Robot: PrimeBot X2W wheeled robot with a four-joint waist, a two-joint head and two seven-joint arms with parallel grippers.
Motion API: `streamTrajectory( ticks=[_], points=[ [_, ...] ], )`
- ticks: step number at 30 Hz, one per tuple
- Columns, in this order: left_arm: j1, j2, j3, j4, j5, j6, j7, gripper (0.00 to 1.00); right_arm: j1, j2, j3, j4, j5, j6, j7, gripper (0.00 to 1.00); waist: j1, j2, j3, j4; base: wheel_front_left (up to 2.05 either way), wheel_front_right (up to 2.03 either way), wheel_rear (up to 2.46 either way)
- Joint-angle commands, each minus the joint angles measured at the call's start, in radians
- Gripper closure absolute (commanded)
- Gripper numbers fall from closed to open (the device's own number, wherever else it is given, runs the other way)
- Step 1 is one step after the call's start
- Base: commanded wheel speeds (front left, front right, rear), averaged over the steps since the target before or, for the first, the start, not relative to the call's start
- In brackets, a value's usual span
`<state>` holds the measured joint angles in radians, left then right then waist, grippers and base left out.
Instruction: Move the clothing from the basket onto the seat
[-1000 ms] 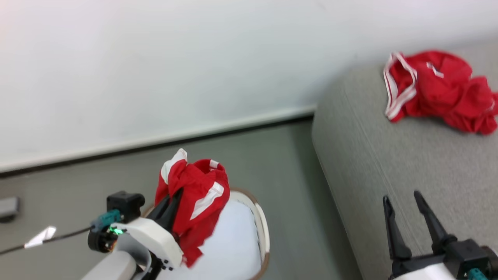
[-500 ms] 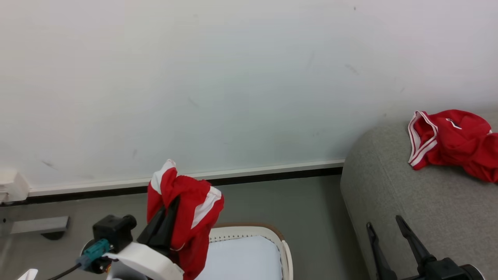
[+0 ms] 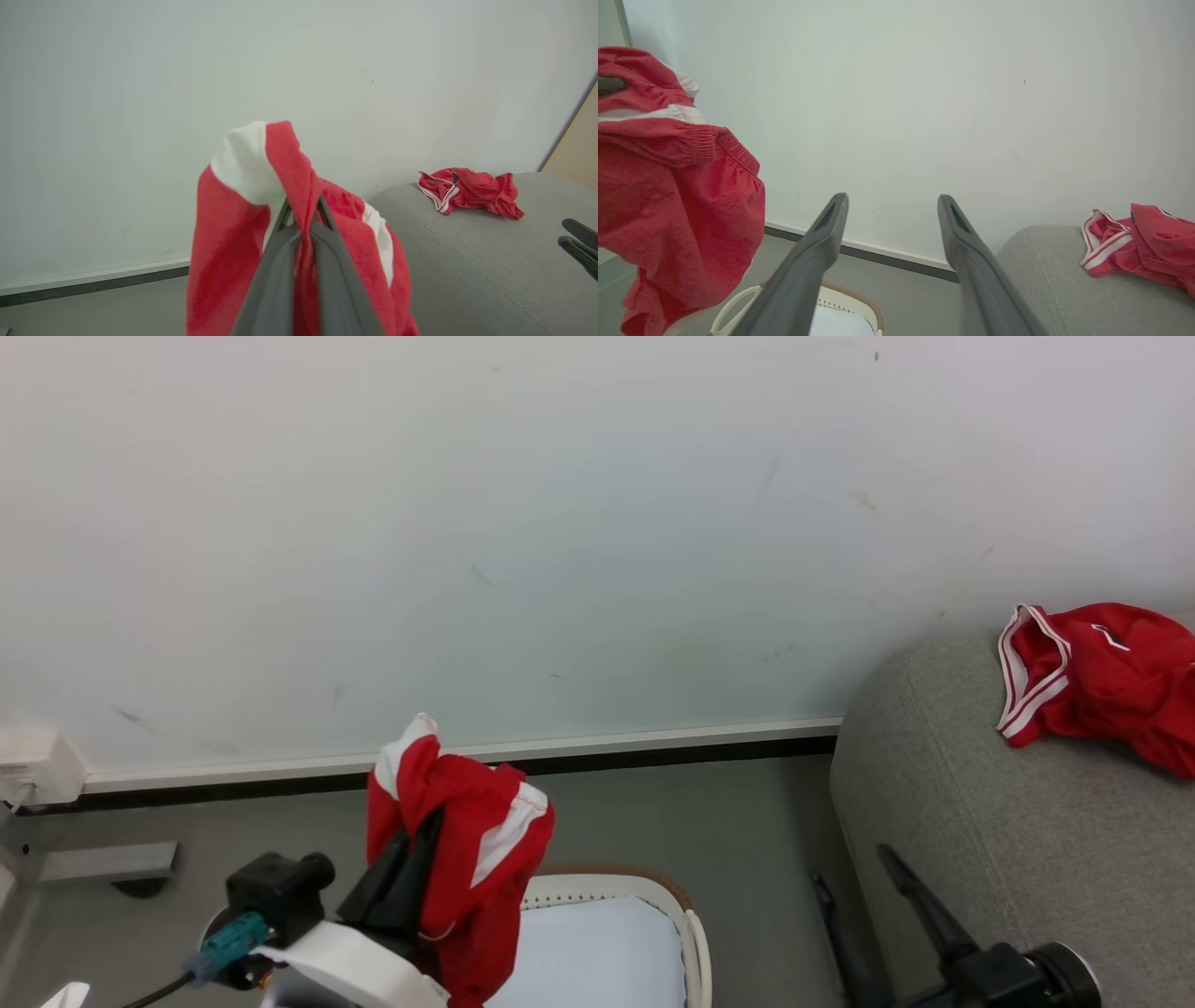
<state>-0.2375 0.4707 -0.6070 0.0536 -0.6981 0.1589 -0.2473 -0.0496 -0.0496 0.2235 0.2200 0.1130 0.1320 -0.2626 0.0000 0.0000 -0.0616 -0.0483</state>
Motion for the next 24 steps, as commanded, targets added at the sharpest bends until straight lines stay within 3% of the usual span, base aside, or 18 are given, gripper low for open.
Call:
streamTrajectory(
  ticks=[1, 13, 24],
  points=[
    [-0.002, 0.003, -0.001, -0.019, -0.006, -0.01, 0.008, 1.0, -0.029, -0.01, 0.034, 0.005, -0.007, -0.003, -0.003, 0.0, 0.0, 0.0, 0.002, -0.003, 0.0, 0.0, 0.0],
    [-0.052, -0.012, -0.059, -0.113, -0.015, -0.055, 0.079, 1.0, -0.255, -0.125, 0.436, 0.069, 0.039, -0.003, -0.003, 0.0, 0.0, 0.0, 0.008, -0.011, 0.0, 0.0, 0.0],
    [-0.091, -0.037, -0.123, -0.162, -0.053, -0.119, 0.165, 1.0, -0.454, -0.181, 0.628, 0.147, 0.05, -0.003, -0.003, 0.0, 0.0, 0.0, 0.022, 0.002, 0.0, 0.0, 0.0]
  ],
)
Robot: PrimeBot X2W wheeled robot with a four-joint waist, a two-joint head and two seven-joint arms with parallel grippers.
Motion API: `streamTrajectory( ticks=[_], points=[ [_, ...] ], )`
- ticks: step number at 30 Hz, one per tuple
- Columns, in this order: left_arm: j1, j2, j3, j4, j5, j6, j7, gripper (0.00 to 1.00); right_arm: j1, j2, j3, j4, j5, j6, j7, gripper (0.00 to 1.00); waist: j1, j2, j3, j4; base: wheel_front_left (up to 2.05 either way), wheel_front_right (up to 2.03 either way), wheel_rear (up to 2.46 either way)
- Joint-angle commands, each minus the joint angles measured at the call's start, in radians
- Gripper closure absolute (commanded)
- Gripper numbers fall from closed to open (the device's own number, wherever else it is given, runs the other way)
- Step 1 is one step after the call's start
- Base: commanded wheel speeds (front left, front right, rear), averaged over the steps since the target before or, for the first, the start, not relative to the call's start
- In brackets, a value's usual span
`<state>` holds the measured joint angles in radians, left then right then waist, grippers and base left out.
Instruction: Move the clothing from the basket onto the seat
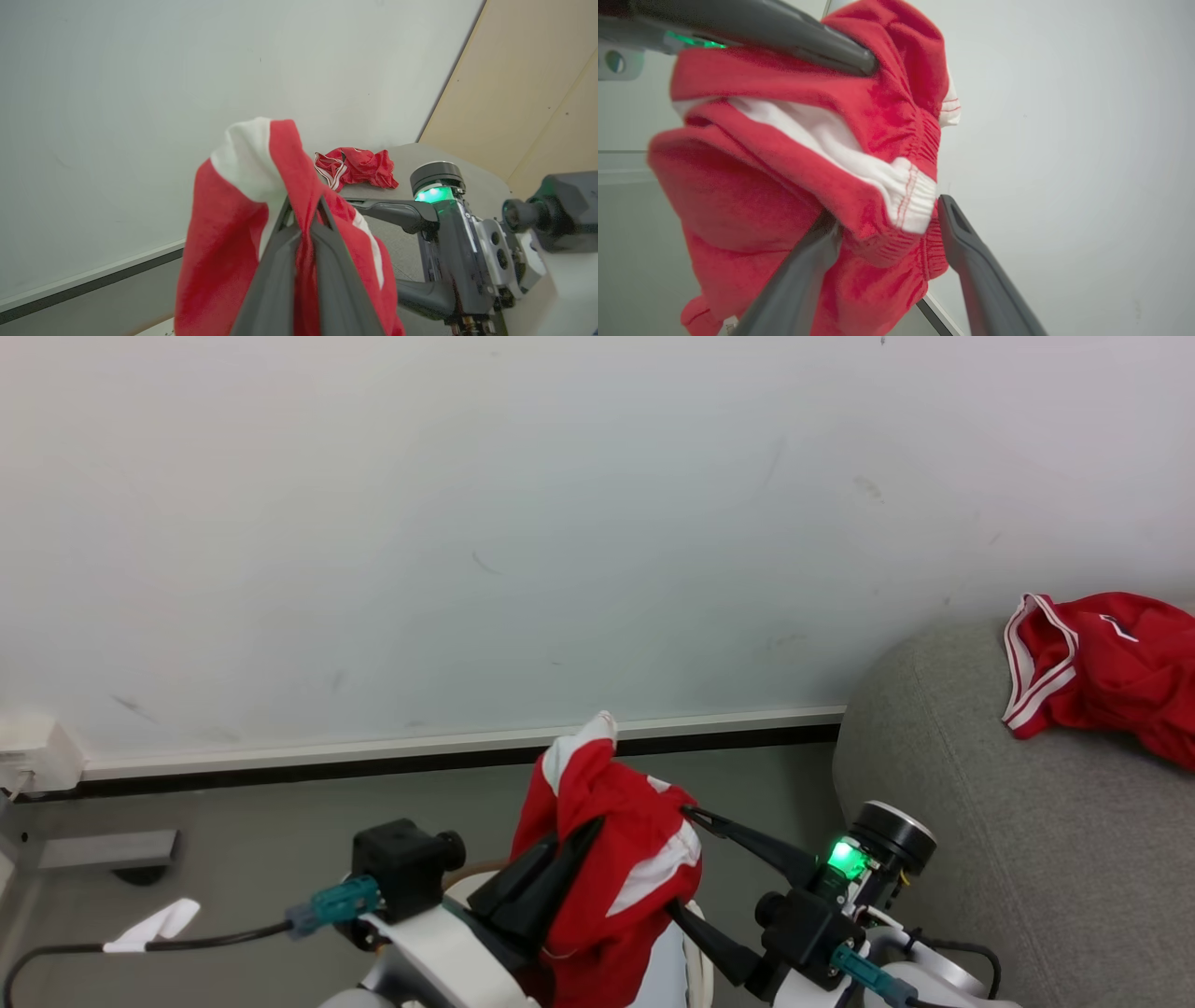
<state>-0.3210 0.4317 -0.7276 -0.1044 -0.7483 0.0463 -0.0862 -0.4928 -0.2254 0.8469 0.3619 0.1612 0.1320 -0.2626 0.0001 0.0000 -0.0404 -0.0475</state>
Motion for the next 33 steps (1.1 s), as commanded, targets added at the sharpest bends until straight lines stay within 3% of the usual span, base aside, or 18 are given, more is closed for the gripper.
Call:
streamTrajectory(
  ticks=[1, 11, 14, 15, 24, 26, 28, 29, 30, 33],
  points=[
    [-0.01, 0.0, -0.008, -0.005, -0.007, -0.012, 0.009, 1.0, -0.023, -0.007, 0.015, 0.012, 0.007, -0.003, -0.003, 0.0, -0.0001, 0.0, 0.001, 0.002, 0.0, 0.0, 0.0],
    [-0.01, -0.017, -0.048, 0.015, -0.052, -0.066, 0.045, 1.0, -0.06, 0.029, 0.083, 0.032, 0.069, -0.003, -0.003, 0.0, -0.0001, 0.0, -0.005, -0.008, 0.0, 0.0, 0.0],
    [-0.014, -0.019, -0.056, 0.021, -0.056, -0.072, 0.047, 1.0, -0.057, 0.037, 0.092, 0.041, 0.108, -0.002, -0.003, 0.94, -0.0001, 0.0, -0.004, -0.012, 0.0, 0.0, 0.0],
    [-0.015, -0.02, -0.057, 0.022, -0.058, -0.073, 0.048, 1.0, -0.056, 0.04, 0.098, 0.044, 0.125, -0.003, -0.003, 1.0, -0.0001, 0.0, -0.003, -0.014, 0.0, 0.0, 0.0],
    [-0.019, -0.018, -0.061, 0.049, -0.044, -0.068, 0.037, 1.0, -0.07, 0.033, 0.114, 0.061, 0.245, -0.003, -0.003, 1.0, -0.0001, 0.0, 0.005, -0.034, 0.0, 0.0, 0.0],
    [-0.021, -0.015, -0.061, 0.058, -0.031, -0.061, 0.036, 0.7, -0.065, 0.028, 0.1, 0.061, 0.257, -0.003, -0.003, 1.0, -0.0001, 0.0, 0.007, -0.038, 0.0, 0.0, 0.0],
    [-0.021, -0.013, -0.063, 0.065, -0.022, -0.054, 0.029, 0.51, -0.057, 0.023, 0.082, 0.059, 0.267, -0.003, -0.003, 1.0, -0.0001, 0.0, 0.01, -0.043, 0.0, 0.0, 0.0],
    [-0.021, -0.012, -0.064, 0.07, -0.014, -0.051, 0.029, 0.06, -0.051, 0.021, 0.069, 0.058, 0.274, -0.003, -0.003, 1.0, -0.0001, 0.0, 0.011, -0.046, 0.0, 0.0, 0.0],
    [-0.022, -0.011, -0.065, 0.074, -0.01, -0.049, 0.024, 0.0, -0.046, 0.02, 0.056, 0.055, 0.277, -0.003, -0.003, 1.0, -0.0001, 0.0, 0.013, -0.049, 0.0, 0.0, 0.0],
    [-0.024, -0.011, -0.07, 0.086, 0.008, -0.043, 0.017, 0.0, -0.035, 0.012, 0.016, 0.047, 0.284, -0.003, -0.003, 1.0, -0.0001, 0.0, 0.018, -0.061, 0.0, 0.0, 0.0]
  ],
)
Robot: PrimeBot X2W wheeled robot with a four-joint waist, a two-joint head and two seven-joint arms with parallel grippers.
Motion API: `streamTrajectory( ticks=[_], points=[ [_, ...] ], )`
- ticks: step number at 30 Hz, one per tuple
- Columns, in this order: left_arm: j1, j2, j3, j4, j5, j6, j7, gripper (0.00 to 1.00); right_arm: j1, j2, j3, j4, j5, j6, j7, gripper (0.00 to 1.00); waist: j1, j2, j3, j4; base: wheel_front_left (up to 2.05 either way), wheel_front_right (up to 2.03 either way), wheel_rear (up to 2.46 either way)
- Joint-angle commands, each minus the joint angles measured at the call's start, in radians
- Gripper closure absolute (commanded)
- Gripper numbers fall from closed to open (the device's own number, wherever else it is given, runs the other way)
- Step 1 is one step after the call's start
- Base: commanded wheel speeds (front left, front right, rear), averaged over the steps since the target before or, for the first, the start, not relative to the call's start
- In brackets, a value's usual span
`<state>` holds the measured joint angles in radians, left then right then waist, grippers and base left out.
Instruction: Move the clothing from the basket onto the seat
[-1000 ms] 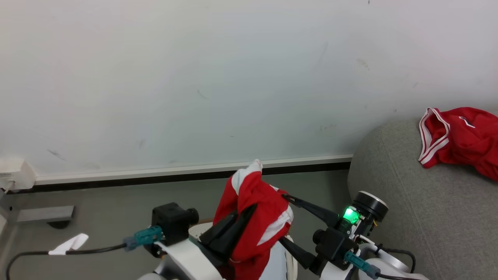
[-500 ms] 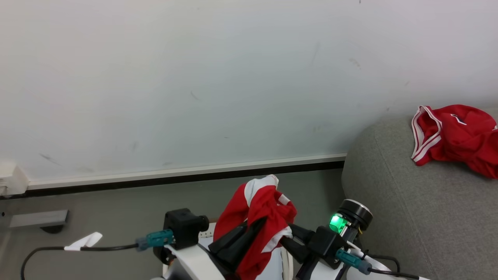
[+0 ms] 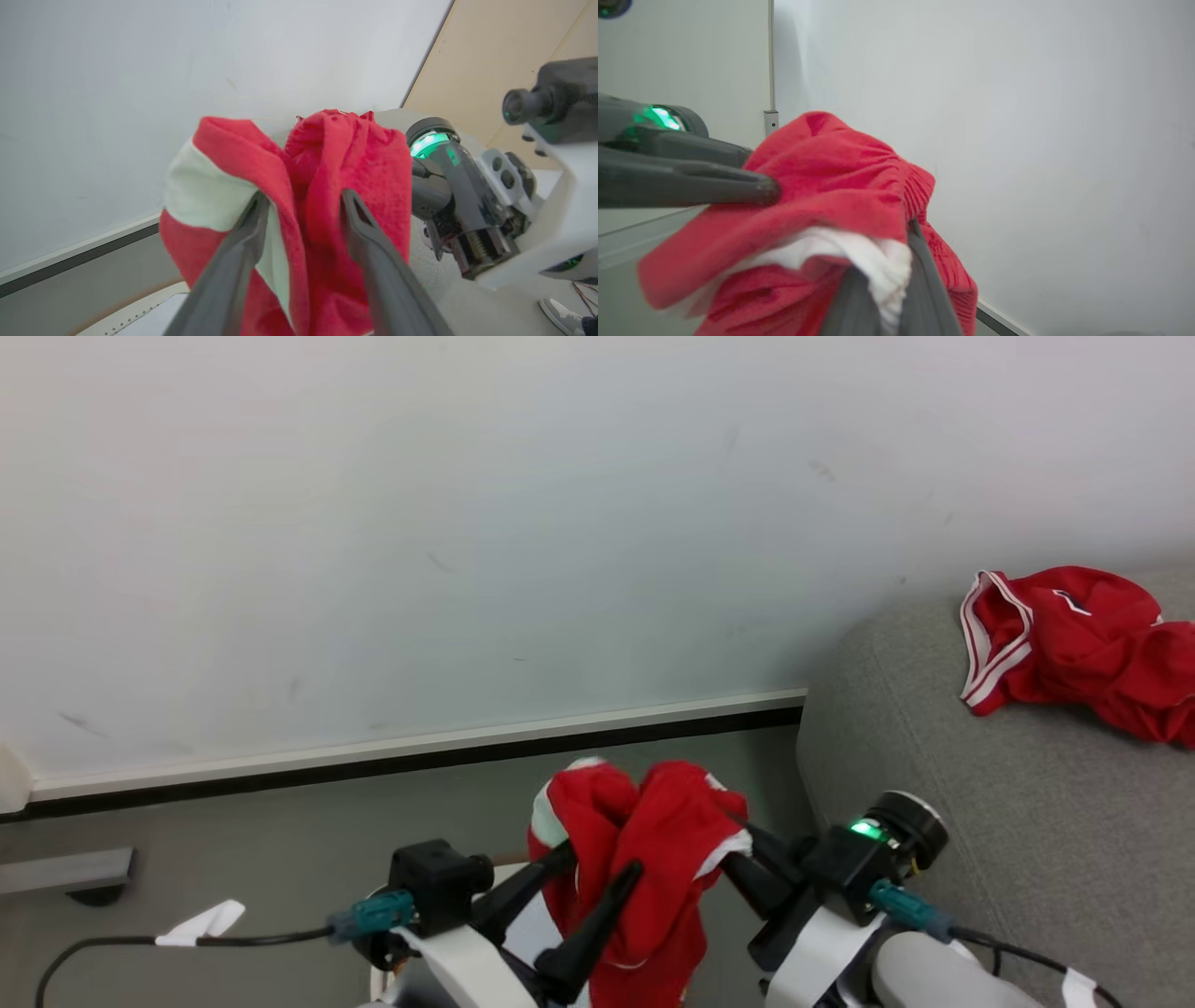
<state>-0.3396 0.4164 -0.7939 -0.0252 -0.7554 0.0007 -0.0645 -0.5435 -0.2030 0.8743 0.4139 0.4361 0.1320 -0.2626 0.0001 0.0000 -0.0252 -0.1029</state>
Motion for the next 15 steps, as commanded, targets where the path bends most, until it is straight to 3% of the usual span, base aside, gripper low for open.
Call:
streamTrajectory(
  ticks=[1, 15],
  points=[
    [-0.006, 0.005, -0.006, 0.01, 0.019, 0.004, -0.007, 0.0, 0.018, -0.013, -0.026, -0.007, 0.008, -0.003, -0.003, 1.0, -0.0001, 0.0, 0.005, -0.011, 0.0, 0.0, 0.0],
    [-0.016, -0.004, -0.011, 0.046, 0.043, 0.006, -0.051, 0.0, 0.031, -0.058, -0.207, -0.072, -0.037, -0.003, -0.003, 1.0, -0.0001, 0.0, 0.028, -0.159, 0.0, 0.0, 0.0]
  ],
)
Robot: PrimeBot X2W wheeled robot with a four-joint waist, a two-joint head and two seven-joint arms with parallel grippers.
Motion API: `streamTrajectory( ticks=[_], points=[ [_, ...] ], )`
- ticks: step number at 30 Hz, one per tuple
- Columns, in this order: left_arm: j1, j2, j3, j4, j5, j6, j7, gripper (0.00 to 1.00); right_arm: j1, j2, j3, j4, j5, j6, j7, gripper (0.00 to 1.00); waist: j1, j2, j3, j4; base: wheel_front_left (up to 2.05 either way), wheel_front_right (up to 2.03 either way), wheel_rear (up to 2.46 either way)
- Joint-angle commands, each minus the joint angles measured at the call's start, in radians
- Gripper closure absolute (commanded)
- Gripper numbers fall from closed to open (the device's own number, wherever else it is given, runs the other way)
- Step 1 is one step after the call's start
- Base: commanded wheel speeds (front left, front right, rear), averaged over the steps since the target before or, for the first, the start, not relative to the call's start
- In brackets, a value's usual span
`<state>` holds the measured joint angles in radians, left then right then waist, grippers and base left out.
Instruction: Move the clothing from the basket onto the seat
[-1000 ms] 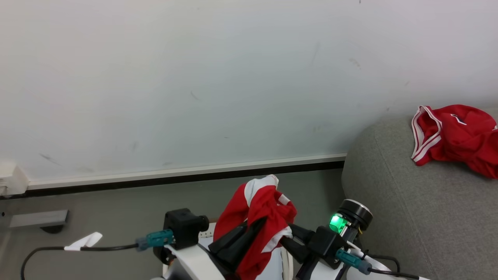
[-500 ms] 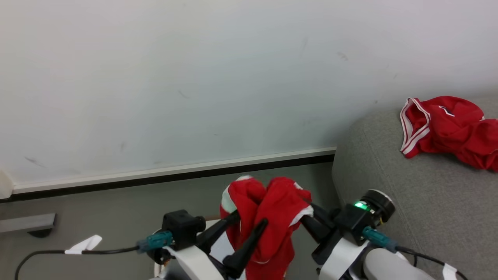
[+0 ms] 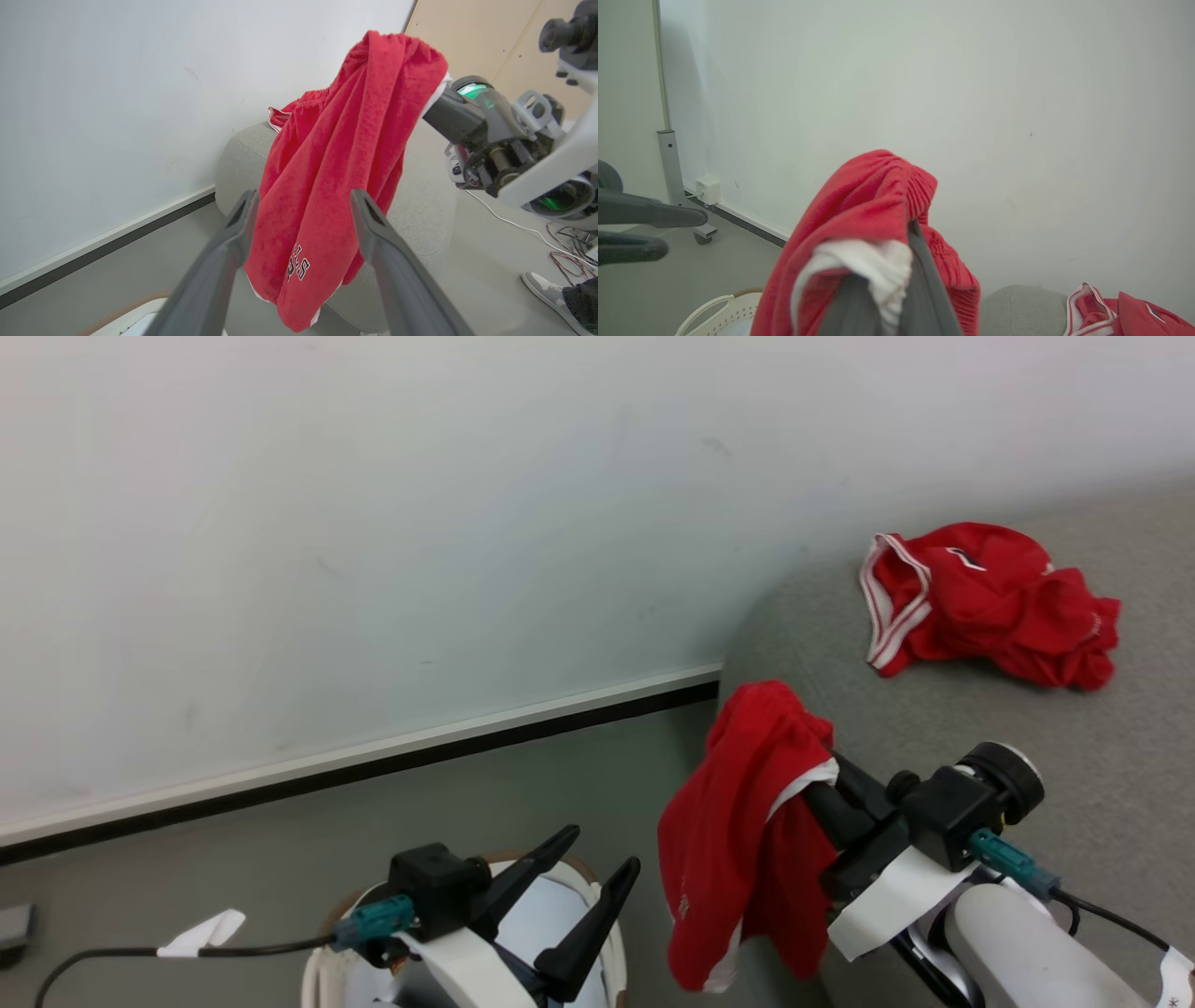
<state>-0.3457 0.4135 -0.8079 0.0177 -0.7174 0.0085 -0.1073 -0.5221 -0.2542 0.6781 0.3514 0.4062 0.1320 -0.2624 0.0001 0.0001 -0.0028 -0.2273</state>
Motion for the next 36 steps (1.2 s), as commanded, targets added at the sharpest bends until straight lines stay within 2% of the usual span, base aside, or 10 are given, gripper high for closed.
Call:
streamTrajectory(
  ticks=[1, 10, 15, 21, 27, 32, 36],
  points=[
    [-0.011, -0.001, 0.003, 0.005, 0.007, -0.001, -0.012, 0.0, 0.01, -0.011, -0.019, -0.015, -0.009, -0.003, -0.004, 1.0, -0.0001, -0.0001, 0.007, -0.049, 0.0, 0.0, 0.0],
    [-0.03, -0.009, -0.001, 0.014, 0.018, -0.003, -0.023, 0.0, 0.015, -0.049, -0.092, -0.045, -0.017, -0.003, -0.004, 1.0, -0.0001, -0.0001, 0.02, -0.128, 0.0, 0.0, 0.0],
    [-0.035, -0.006, -0.005, 0.014, 0.022, -0.003, -0.024, 0.0, 0.019, -0.047, -0.141, -0.051, -0.023, -0.003, -0.004, 1.0, -0.0001, -0.0001, 0.032, -0.145, 0.0, 0.0, 0.0],
    [-0.063, 0.006, 0.004, -0.007, 0.034, 0.002, -0.018, 0.0, -0.019, -0.031, -0.246, -0.045, -0.042, -0.003, -0.004, 1.0, -0.0001, -0.0001, 0.089, -0.146, 0.0, 0.0, 0.0],
    [-0.159, 0.036, 0.015, -0.056, 0.07, -0.016, 0.012, 0.0, -0.146, -0.011, -0.427, 0.005, -0.084, -0.003, -0.004, 1.0, -0.0001, -0.0001, 0.241, -0.111, 0.0, 0.0, 0.0],
    [-0.242, 0.061, 0.04, -0.094, 0.095, -0.03, 0.028, 0.0, -0.331, -0.009, -0.624, 0.074, -0.102, -0.003, 0.012, 1.0, -0.0001, -0.0001, 0.382, -0.069, 0.0, 0.0, 0.0],
    [-0.292, 0.07, 0.048, -0.124, 0.102, -0.04, 0.043, 0.0, -0.502, -0.03, -0.791, 0.135, -0.147, -0.003, 0.049, 1.0, -0.0001, -0.0001, 0.48, -0.033, 0.0, 0.0, 0.0]
  ],
)
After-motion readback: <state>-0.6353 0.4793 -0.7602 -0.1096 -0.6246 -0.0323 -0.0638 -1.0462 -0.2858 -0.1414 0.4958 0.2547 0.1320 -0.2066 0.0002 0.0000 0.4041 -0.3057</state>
